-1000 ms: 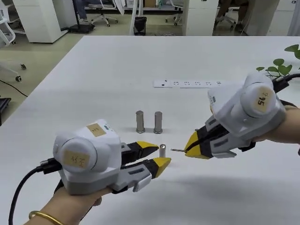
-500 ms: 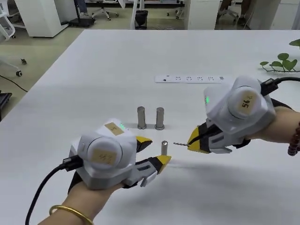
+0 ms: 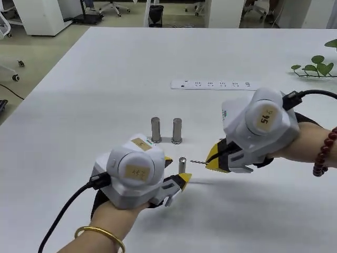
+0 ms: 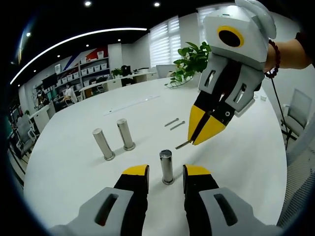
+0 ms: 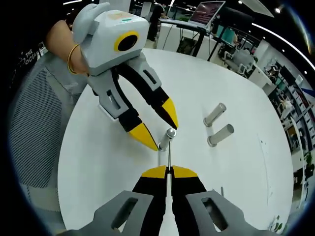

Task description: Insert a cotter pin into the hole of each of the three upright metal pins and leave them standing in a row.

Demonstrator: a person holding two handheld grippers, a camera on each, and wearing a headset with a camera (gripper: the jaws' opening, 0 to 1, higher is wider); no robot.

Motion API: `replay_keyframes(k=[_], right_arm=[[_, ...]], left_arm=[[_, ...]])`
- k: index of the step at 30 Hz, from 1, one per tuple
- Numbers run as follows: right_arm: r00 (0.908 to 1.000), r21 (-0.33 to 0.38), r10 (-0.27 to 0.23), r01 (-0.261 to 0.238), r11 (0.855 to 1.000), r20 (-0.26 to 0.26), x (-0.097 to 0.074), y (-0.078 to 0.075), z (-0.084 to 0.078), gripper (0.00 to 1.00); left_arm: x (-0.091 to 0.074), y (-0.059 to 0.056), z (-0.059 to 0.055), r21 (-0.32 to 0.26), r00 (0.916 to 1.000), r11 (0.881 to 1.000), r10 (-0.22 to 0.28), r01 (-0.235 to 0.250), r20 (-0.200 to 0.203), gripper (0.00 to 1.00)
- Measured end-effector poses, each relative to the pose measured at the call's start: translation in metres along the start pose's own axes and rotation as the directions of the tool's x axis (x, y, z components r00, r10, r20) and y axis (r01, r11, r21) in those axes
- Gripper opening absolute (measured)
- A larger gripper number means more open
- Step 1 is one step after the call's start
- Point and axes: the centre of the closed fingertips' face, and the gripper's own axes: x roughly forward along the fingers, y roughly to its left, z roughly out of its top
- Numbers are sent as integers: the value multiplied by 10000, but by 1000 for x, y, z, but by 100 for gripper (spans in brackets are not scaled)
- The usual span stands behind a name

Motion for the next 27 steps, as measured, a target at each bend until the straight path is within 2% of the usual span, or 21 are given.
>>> replay_keyframes(k=[10, 19, 23, 27], right_arm=[[9999, -67, 103, -103, 9999, -19, 5, 0, 3, 0], [9998, -53, 172, -172, 9998, -28, 8, 0, 5, 0], [9998, -126, 168, -169, 9998, -49, 8, 0, 6, 0], [9999, -105, 140, -141, 9998, -68, 8, -1, 6, 0]], left_arm=[[9, -2, -5, -385, 10000, 9993, -10, 7, -86, 17], [13, -1, -6, -459, 9999, 9989, 1, -7, -126, 13], [14, -2, -7, -493, 9998, 9988, -42, 33, -174, 7], [15, -1, -8, -432, 9998, 9990, 55, -62, -165, 6]])
